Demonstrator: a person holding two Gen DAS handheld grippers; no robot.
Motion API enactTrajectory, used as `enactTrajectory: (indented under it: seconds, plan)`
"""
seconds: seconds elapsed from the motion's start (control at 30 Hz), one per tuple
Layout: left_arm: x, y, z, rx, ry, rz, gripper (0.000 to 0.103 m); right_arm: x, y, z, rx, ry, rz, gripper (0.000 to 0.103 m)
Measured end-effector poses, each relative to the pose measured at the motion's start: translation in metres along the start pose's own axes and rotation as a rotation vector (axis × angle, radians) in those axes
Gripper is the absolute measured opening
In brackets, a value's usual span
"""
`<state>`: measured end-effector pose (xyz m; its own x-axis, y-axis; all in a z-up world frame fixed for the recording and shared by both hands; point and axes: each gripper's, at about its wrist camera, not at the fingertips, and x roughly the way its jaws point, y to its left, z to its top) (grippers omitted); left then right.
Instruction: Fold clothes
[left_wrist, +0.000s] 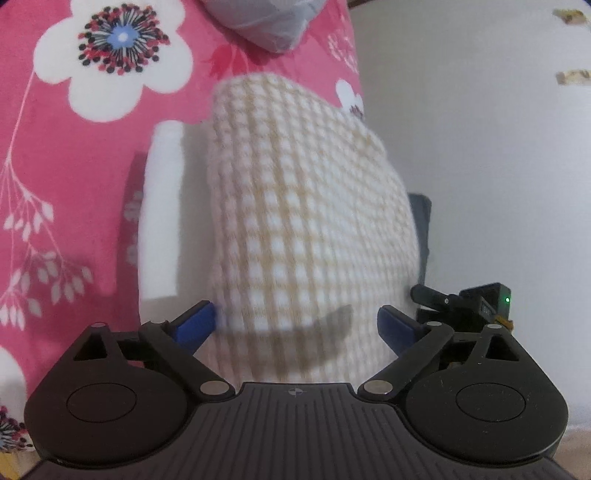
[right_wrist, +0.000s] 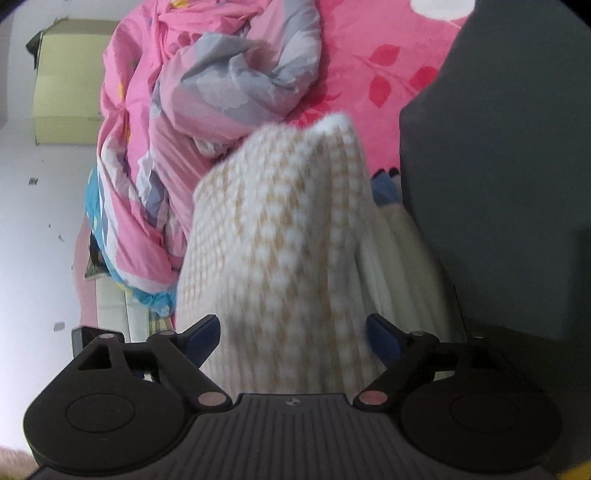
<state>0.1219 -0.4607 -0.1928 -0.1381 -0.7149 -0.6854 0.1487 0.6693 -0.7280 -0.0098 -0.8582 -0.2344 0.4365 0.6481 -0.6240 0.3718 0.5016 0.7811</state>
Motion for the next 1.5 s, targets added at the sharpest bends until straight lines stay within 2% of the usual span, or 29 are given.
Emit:
enactTrajectory:
  seconds: [0.23, 0.27, 0.3, 0.33, 0.43, 0.53, 0.73, 0.83, 0.9, 1.03, 1.17, 1.3, 1.37, 1.4, 1.5]
  plan:
    - [0.018, -0.018, -0.031, 0.153, 0.030, 0.129, 0.098, -0.001, 0.003, -0.024, -0.049, -0.001, -0.033, 0.092]
    - [0.020, -0.020, -0.033, 0.164, 0.029, 0.140, 0.098, 0.002, 0.004, -0.026, -0.057, -0.003, -0.035, 0.089]
    - [0.021, -0.022, -0.034, 0.166, 0.030, 0.144, 0.098, 0.002, 0.007, -0.026, -0.068, -0.001, -0.038, 0.079]
    - [0.020, -0.024, -0.034, 0.163, 0.032, 0.139, 0.098, 0.000, 0.010, -0.025, -0.072, 0.001, -0.037, 0.074]
    - [0.013, -0.031, -0.035, 0.143, 0.024, 0.094, 0.098, -0.012, 0.017, -0.020, -0.089, 0.005, -0.049, 0.070]
    - [0.012, -0.035, -0.037, 0.139, 0.019, 0.063, 0.098, -0.023, 0.019, -0.016, -0.097, 0.005, -0.061, 0.070]
    - [0.028, -0.036, -0.042, 0.150, 0.035, 0.096, 0.099, -0.023, 0.009, -0.025, -0.110, -0.012, -0.085, 0.070]
    - [0.027, -0.045, -0.045, 0.219, 0.027, 0.115, 0.099, -0.027, 0.014, -0.029, -0.132, -0.036, -0.087, 0.070]
    - [0.028, -0.040, -0.045, 0.225, 0.021, 0.118, 0.098, -0.027, 0.014, -0.029, -0.122, -0.041, -0.086, 0.070]
    - [0.019, -0.022, -0.040, 0.151, 0.004, 0.115, 0.097, -0.011, 0.007, -0.039, -0.072, -0.011, -0.046, 0.070]
    - [0.002, -0.009, -0.035, 0.072, -0.028, 0.076, 0.094, -0.005, 0.014, -0.053, -0.058, -0.033, -0.004, 0.070]
    - [0.008, -0.012, -0.040, 0.105, -0.036, 0.079, 0.094, -0.007, 0.003, -0.051, -0.037, -0.044, -0.005, 0.070]
    - [0.013, -0.014, -0.042, 0.128, -0.037, 0.108, 0.094, -0.003, -0.003, -0.049, -0.020, -0.039, -0.015, 0.077]
    - [0.014, -0.014, -0.043, 0.132, -0.041, 0.123, 0.094, 0.001, -0.004, -0.049, -0.003, -0.036, -0.017, 0.084]
    - [0.001, -0.018, -0.043, 0.129, -0.080, 0.134, 0.092, -0.002, 0.003, -0.048, -0.003, -0.036, -0.050, 0.085]
